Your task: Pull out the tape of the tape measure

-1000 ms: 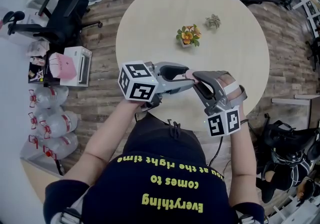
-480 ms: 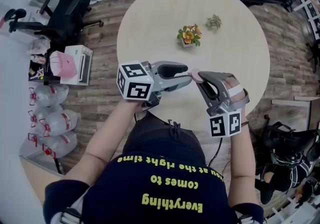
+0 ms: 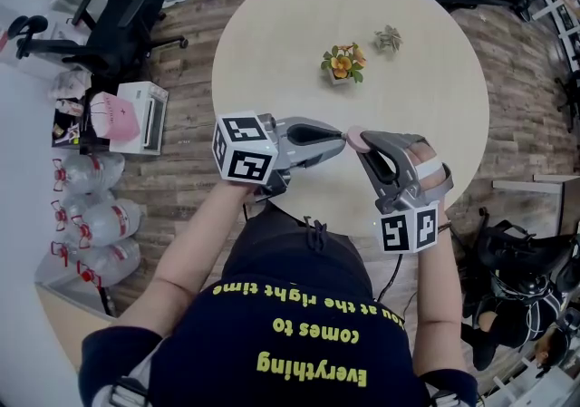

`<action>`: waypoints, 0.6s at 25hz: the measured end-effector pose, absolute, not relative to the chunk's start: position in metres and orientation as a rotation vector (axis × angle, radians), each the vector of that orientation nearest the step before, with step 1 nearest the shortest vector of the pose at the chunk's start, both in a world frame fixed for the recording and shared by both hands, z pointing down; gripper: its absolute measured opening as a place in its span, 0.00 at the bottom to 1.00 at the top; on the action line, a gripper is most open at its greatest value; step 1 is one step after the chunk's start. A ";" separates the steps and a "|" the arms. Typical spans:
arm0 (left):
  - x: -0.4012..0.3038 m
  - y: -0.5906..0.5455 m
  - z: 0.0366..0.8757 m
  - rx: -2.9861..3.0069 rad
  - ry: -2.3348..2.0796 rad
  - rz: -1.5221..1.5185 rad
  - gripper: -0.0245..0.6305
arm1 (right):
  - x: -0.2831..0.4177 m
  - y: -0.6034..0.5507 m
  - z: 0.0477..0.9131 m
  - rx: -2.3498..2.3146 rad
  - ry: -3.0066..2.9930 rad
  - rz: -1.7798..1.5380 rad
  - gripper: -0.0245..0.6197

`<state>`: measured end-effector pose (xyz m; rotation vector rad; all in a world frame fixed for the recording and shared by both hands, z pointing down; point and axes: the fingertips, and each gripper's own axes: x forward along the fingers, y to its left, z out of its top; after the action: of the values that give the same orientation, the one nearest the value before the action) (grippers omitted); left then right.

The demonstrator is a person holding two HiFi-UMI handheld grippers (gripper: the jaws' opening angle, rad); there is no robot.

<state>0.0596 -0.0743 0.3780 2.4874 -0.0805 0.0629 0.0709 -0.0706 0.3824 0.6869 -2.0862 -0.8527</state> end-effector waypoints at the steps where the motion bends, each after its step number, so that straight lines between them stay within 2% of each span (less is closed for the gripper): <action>1: 0.059 -0.074 0.377 2.489 -0.080 0.062 0.05 | 0.071 -0.070 0.382 0.686 -2.085 -0.855 0.17; 15: 0.055 -0.071 0.383 2.501 -0.050 0.159 0.04 | 0.075 -0.065 0.388 0.663 -2.029 -0.863 0.17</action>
<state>0.0545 -0.0708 0.3828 2.5013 -0.0498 0.1589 0.0746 -0.0652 0.3876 0.6627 -2.0292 -0.8634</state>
